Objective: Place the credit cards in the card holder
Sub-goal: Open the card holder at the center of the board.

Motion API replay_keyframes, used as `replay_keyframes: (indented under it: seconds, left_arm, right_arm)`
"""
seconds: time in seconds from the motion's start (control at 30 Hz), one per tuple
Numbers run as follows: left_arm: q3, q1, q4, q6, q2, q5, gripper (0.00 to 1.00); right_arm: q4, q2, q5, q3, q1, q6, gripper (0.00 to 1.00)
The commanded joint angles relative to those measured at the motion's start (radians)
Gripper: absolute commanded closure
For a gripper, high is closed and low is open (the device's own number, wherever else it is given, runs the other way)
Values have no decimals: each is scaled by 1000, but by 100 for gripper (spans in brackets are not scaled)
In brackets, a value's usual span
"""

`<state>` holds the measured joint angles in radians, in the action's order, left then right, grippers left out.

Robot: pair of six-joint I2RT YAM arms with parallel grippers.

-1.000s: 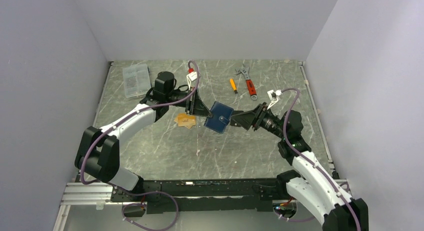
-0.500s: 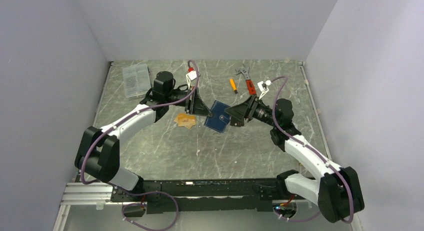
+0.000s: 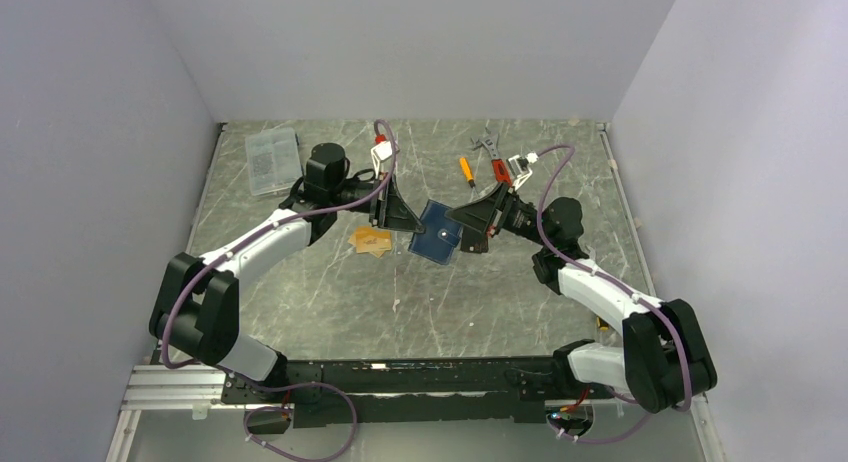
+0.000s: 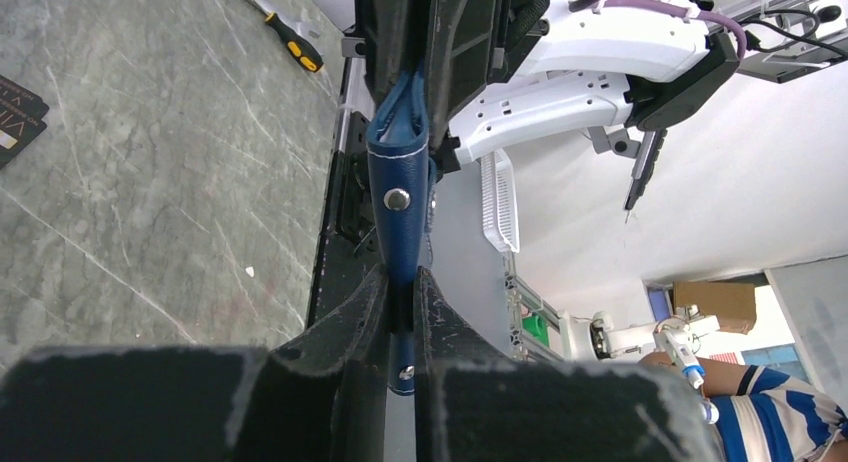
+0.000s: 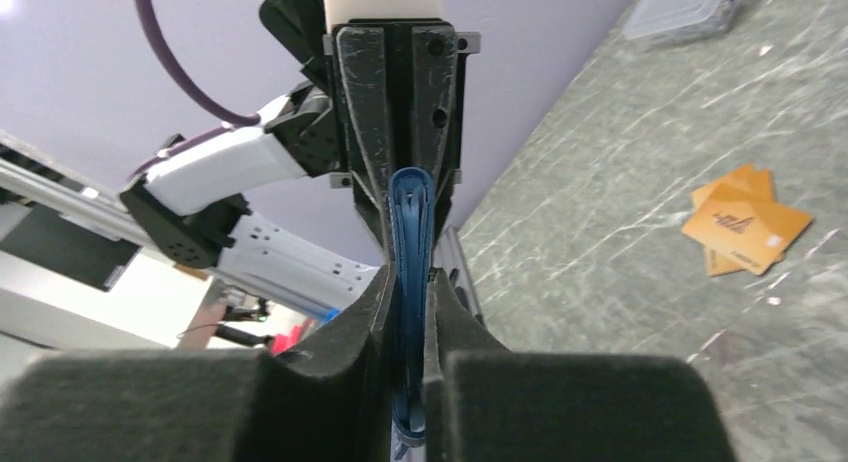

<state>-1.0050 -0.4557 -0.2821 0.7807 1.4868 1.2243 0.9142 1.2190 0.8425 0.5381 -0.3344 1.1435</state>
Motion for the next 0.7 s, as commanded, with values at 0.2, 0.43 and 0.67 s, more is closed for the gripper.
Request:
replay_keyframes:
  seconds: [0.2,0.43,0.67]
  left_arm:
    - [5,-3,-10,-17,-48,-8,33]
    - [33,-5,-146,66,-40,20,36]
    - [41,-4,-140,56,-51,26,64]
  right_arm:
    - [79,-29,8,10,0,25,100]
    - [115,34,42,60,-27,33,100]
    - [26,75,32,144,-64,-46,100]
